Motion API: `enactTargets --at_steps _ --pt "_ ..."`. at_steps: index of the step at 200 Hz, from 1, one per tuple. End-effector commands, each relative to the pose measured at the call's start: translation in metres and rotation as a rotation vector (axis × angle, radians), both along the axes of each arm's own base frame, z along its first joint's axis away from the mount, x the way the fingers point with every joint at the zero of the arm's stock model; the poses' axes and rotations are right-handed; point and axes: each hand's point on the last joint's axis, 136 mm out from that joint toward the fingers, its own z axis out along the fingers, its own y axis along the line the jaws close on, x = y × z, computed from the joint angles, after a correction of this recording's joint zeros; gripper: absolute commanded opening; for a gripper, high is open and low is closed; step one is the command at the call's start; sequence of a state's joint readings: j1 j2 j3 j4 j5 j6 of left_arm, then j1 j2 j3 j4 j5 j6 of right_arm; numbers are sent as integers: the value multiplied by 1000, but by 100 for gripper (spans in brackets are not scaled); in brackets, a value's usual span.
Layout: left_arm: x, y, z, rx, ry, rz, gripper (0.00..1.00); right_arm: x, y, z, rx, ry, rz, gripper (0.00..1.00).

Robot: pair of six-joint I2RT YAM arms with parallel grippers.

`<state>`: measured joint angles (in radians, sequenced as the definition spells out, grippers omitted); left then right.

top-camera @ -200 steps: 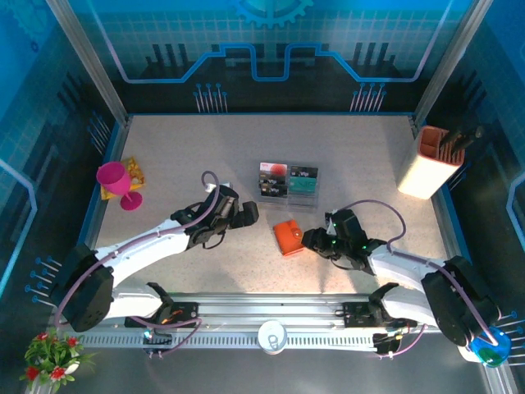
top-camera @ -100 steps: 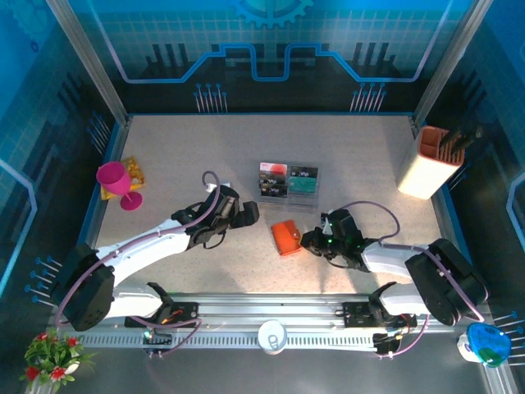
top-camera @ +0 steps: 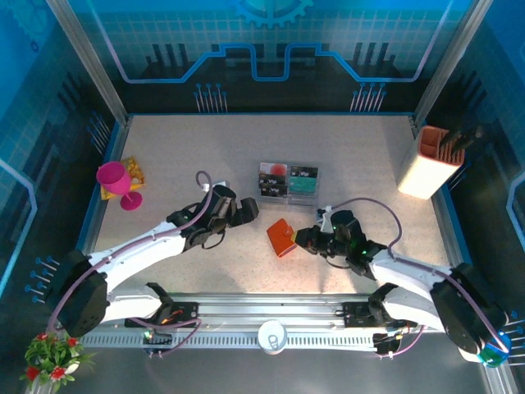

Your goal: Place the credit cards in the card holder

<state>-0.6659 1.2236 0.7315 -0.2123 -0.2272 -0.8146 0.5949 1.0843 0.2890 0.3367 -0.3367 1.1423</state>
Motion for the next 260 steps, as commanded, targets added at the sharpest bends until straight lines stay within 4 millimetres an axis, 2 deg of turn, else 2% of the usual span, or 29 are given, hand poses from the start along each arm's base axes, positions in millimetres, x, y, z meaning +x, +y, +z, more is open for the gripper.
enactTargets --at_steps 1,25,62,94,121,166,214,260 --pt "1 -10 34 -108 -60 -24 99 5 6 36 43 -62 -1 0" --pt "6 -13 58 -225 -119 -40 99 12 11 67 89 -117 -4 0" --pt "12 -13 87 -424 -168 -43 99 27 24 101 195 -163 -29 0" --pt "14 -18 96 -552 -176 -47 99 43 30 125 320 -183 -80 0" --pt "17 -26 94 -622 -168 -55 99 51 38 140 392 -194 -87 0" --pt "23 -34 86 -688 -164 -56 91 54 43 150 438 -199 -96 0" --pt "26 -39 90 -742 -176 -65 79 55 49 153 471 -196 -94 0" --pt "25 -41 89 -767 -175 -66 64 57 55 146 490 -177 -95 0"
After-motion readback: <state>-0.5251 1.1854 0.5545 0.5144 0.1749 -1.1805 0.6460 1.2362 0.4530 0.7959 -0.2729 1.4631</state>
